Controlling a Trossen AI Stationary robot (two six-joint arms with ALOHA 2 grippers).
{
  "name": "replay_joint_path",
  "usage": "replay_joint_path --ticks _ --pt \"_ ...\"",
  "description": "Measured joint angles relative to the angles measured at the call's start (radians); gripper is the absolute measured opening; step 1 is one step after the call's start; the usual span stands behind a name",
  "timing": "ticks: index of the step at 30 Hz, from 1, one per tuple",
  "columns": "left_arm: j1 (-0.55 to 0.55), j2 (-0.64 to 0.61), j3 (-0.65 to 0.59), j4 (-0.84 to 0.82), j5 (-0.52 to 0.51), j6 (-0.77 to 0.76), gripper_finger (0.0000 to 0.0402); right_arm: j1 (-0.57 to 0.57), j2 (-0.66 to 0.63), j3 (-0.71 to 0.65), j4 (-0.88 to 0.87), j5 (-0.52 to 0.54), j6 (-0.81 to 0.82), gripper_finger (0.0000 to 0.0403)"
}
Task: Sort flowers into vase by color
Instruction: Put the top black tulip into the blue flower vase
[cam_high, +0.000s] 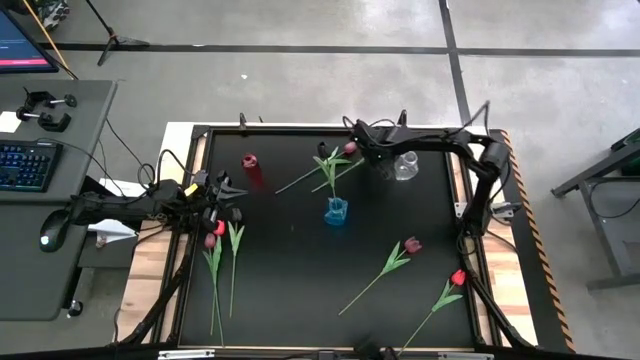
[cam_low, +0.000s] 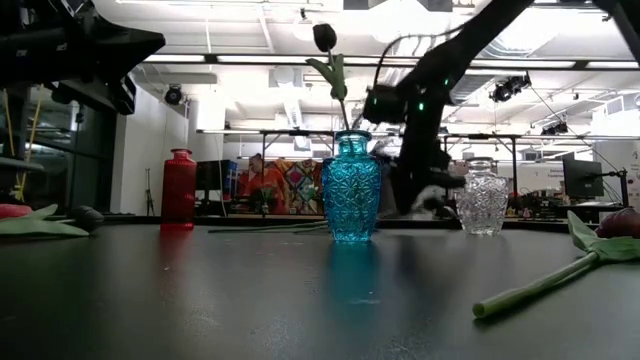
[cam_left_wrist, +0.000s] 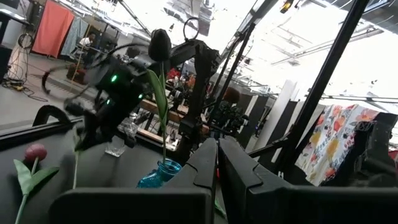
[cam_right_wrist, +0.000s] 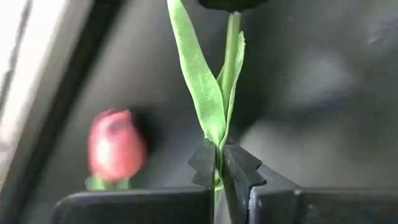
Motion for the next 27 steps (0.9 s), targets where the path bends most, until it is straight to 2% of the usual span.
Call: replay_joint_path --ticks 4,10,14,21,24,27 --pt "0.000 0.000 0.000 0.000 0.000 0.000 0.0003 -0.022 -0.059 0.000 0.066 0.048 -0.062 0.0002" --pt "0.000 0.000 0.000 -0.001 0.000 0.000 0.0003 -0.056 -0.118 0.002 0.298 0.066 -0.193 0.0001" --pt "0.000 0.000 0.000 -0.001 0.000 0.000 0.0003 -0.114 -0.193 0.002 0.401 0.068 -0.385 0.0001" --pt "0.000 0.000 0.000 -0.001 0.000 0.000 0.0003 -0.244 -0.480 0.002 0.352 0.038 -0.914 0.0000" --pt "0.000 0.000 0.000 -0.001 0.000 0.000 0.0003 -0.252 -0.626 0.004 0.276 -0.014 -1.141 0.0000" --pt "0.000 0.000 0.000 0.000 0.000 0.000 0.0003 -0.211 -0.751 0.004 0.120 -0.073 -1.268 0.0000"
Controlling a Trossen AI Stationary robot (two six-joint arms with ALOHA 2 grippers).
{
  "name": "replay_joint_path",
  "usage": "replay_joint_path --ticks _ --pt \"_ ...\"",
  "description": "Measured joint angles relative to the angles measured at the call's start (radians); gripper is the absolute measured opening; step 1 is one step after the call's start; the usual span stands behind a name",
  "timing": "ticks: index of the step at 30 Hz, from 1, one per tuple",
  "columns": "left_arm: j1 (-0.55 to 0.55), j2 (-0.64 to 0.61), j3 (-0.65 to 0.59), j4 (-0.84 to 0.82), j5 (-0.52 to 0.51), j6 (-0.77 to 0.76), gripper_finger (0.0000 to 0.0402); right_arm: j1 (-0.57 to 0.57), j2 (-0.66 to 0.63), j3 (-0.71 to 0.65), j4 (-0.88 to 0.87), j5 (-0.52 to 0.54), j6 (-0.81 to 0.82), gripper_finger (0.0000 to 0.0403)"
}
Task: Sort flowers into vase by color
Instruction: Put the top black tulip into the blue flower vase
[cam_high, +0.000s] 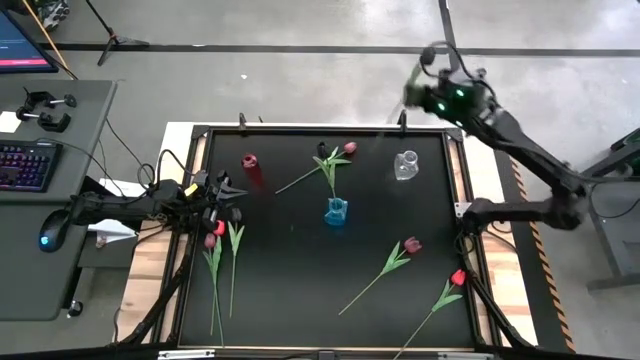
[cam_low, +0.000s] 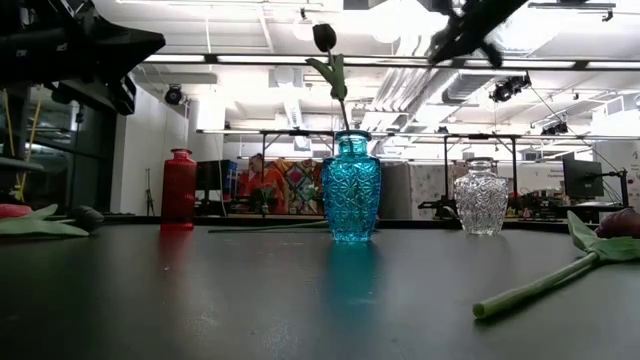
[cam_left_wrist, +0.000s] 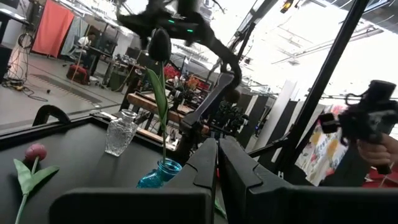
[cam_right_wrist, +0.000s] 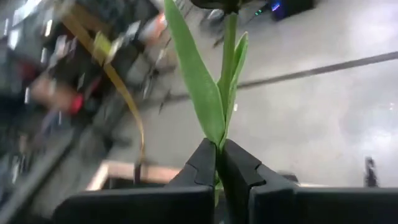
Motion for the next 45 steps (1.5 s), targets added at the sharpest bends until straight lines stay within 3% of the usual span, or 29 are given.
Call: replay_joint_path --ticks 5,8,12,18,29,36,45 --pt "0.000 0.000 0.000 0.000 0.000 0.000 0.0003 0.175 -0.127 0.000 -0.267 -0.024 -0.062 0.0000" --pt "0.000 0.000 0.000 0.000 0.000 0.000 0.0003 0.322 -0.143 -0.001 -0.330 0.018 -0.061 0.0000" --pt "0.000 0.000 0.000 0.000 0.000 0.000 0.0003 0.527 -0.125 -0.001 -0.260 0.099 -0.100 0.0000" --pt "0.000 0.000 0.000 0.000 0.000 0.000 0.0003 0.726 -0.047 -0.002 0.038 0.209 -0.270 0.0000" --pt "0.000 0.000 0.000 0.000 0.000 0.000 0.0003 0.811 0.150 -0.002 0.327 0.252 -0.428 0.0000" --pt "0.000 0.000 0.000 0.000 0.000 0.000 0.0003 0.811 0.227 -0.003 0.356 0.326 -0.454 0.0000" --pt "0.000 0.000 0.000 0.000 0.000 0.000 0.0003 0.830 0.305 -0.003 0.346 0.333 -0.389 0.0000"
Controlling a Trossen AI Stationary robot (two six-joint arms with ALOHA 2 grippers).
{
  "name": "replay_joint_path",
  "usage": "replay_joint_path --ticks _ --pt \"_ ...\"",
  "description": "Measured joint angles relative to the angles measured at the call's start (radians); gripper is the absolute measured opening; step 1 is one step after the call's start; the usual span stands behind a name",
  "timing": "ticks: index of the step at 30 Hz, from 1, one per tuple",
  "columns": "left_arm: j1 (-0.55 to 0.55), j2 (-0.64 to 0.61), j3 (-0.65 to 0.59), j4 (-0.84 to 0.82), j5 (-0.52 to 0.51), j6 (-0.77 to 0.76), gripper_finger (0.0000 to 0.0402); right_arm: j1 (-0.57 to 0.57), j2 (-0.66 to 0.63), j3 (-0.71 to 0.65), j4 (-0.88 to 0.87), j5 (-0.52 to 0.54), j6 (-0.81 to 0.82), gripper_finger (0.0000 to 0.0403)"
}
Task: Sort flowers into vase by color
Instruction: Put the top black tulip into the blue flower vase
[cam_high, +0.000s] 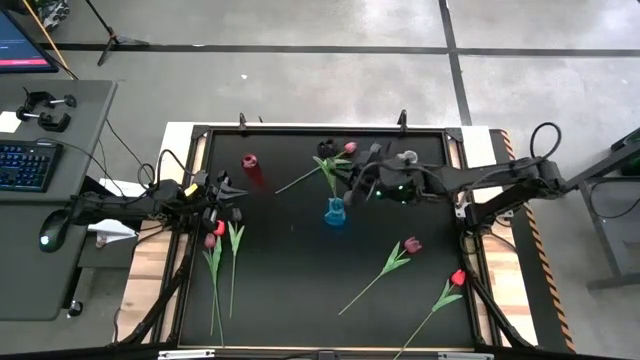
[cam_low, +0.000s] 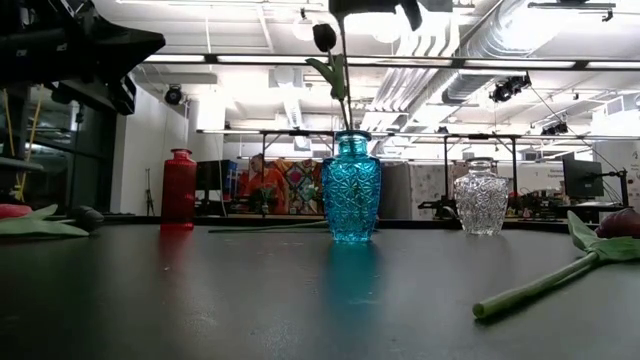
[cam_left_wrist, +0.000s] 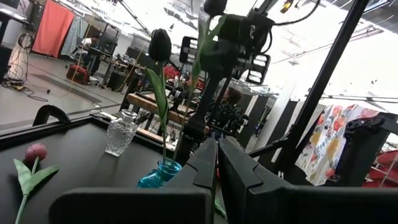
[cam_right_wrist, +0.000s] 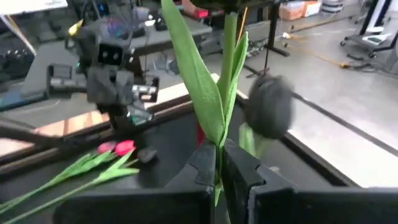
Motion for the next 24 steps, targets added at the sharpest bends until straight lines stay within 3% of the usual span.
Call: replay_joint_path --ticks 5,11,24 --pt "0.000 0.000 0.000 0.000 0.000 0.000 0.0003 0.038 0.028 0.000 -0.086 0.033 0.064 0.0000" --pt "0.000 0.000 0.000 0.000 0.000 0.000 0.0003 0.080 0.024 0.000 -0.222 0.158 0.189 0.0015" --pt "0.000 0.000 0.000 0.000 0.000 0.000 0.0003 0.080 0.004 0.020 -0.266 0.055 0.269 0.0209"
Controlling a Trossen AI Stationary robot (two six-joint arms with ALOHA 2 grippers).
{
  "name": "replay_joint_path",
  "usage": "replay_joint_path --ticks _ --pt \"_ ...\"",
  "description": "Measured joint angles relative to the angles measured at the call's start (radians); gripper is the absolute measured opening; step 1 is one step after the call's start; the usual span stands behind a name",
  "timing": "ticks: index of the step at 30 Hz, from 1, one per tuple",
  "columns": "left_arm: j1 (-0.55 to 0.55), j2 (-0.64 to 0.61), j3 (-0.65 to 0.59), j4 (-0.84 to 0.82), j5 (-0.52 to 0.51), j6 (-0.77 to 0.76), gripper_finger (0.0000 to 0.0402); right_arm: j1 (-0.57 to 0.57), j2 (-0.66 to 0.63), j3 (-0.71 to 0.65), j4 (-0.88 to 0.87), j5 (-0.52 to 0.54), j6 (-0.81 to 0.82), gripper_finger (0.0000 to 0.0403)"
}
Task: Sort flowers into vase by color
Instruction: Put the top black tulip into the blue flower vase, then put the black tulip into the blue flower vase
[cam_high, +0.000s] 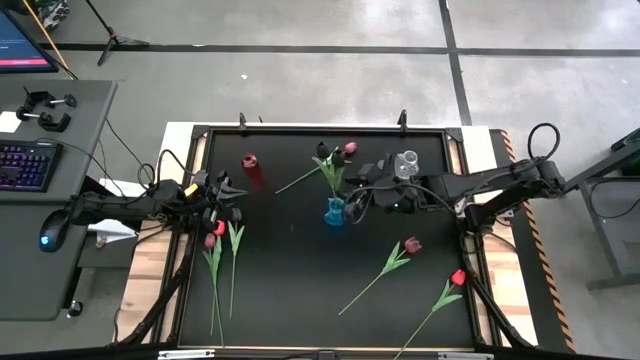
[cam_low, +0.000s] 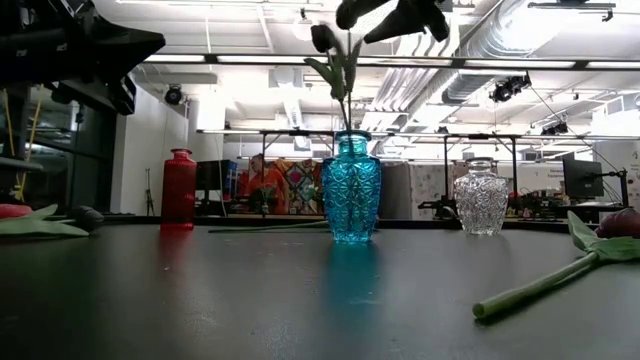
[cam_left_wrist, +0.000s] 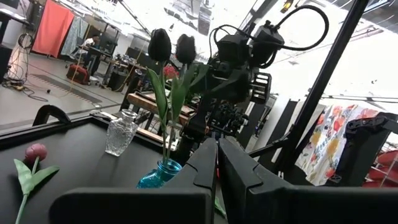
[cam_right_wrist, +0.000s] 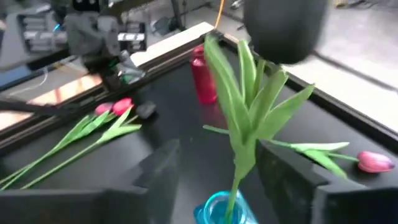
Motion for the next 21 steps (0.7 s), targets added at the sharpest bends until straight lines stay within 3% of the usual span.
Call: replay_joint_path --ticks 5,12,17,21 --pt "0.000 0.000 0.000 -0.001 0.000 0.000 0.0003 0.000 -0.007 0.106 -0.241 -0.121 0.015 0.0252" --pt "0.000 0.000 0.000 -0.004 0.000 0.000 0.0003 0.028 -0.009 0.161 -0.580 -0.314 0.231 0.0257" --pt "0.000 0.000 0.000 -0.004 0.000 0.000 0.0003 0.100 -0.009 0.016 -0.517 -0.554 0.448 0.0257" --pt "0.000 0.000 0.000 -0.004 0.000 0.000 0.0003 0.173 -0.009 -0.132 -0.259 -0.588 0.628 0.0257"
